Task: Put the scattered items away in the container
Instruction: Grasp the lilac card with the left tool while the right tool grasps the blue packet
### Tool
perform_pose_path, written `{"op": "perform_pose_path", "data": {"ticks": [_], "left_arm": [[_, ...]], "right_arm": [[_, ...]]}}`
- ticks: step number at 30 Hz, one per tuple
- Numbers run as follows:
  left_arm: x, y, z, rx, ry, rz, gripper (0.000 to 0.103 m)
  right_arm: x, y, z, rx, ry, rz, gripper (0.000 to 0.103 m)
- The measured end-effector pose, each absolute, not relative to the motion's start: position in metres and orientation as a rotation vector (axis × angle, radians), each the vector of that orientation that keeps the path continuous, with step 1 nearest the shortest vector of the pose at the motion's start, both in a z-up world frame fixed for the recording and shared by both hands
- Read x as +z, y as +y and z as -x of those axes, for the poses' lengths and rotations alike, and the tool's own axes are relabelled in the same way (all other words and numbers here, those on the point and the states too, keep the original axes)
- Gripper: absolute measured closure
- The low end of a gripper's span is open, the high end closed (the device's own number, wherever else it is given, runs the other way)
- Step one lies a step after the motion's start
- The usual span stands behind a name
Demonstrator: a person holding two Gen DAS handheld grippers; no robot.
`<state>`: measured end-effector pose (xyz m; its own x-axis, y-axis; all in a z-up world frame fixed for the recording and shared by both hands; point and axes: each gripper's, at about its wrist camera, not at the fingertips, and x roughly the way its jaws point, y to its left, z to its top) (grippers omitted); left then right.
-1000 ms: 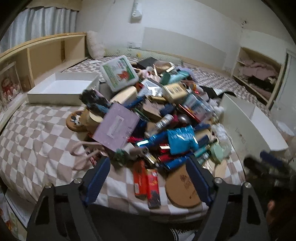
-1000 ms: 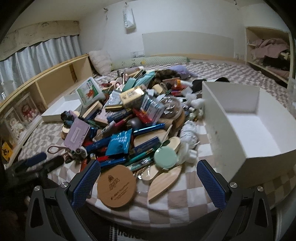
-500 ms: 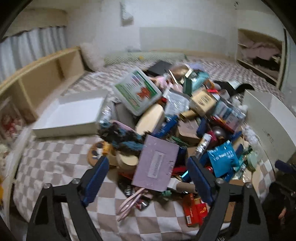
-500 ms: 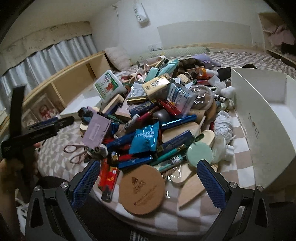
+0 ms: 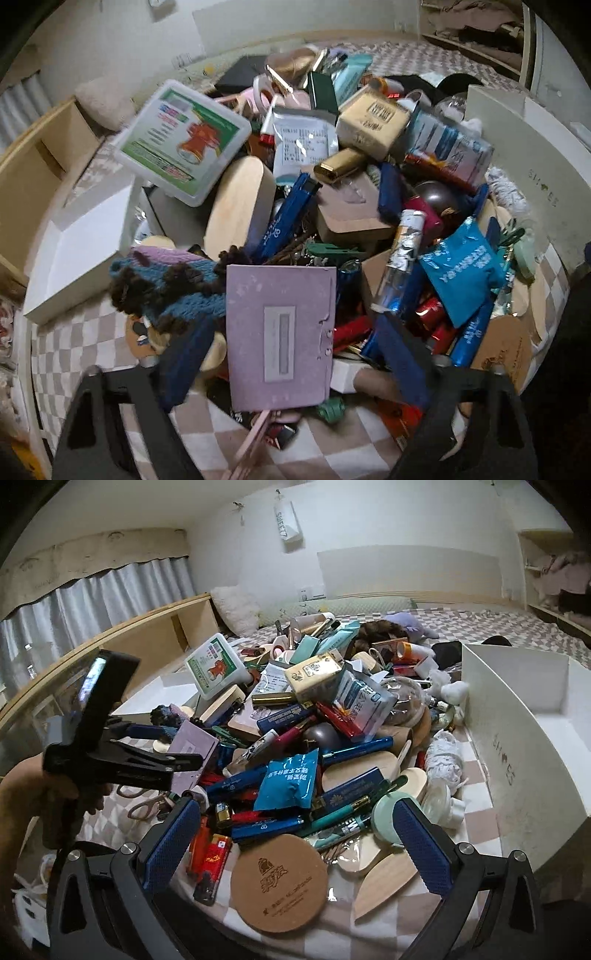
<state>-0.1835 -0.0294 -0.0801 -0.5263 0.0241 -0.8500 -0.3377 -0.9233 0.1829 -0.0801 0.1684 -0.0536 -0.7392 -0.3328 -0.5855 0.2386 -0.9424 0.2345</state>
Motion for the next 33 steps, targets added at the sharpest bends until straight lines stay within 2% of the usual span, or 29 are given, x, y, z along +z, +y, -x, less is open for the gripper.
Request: {"op": "perform_pose_path", "data": {"ticks": [1,9,18,21,33], "left_arm": [[-0.084,-0.030,0.187,2.516,0.500,1.423,0.029],[-0.098,-0.022,0.185,2.553,0.682,1.401,0.029],[-0.105,-0.018,0.191,2.566,0.685,1.425,0.029],[-0.102,-0.025,0.193,2.593,0.612,1.415,0.037],[-0.073,-0.062,0.186,2.692,0.185,1.336,0.038]], "right_arm": [[-0.054,0.169,0.081,-2.675,-0.199,-0.951,0.000],[-0.061,0.173,0.095,-2.718,-0.157,-1.055,0.000],[-0.061,0.161,0.109,-2.708,-0.115,-1.060,0.000],[-0.061,0.158,0.110,-2.697,-0.114,-1.065,0.000],[-0.074,0.138,0.141,-2.622,-0.038,-1.101,0.000]]}}
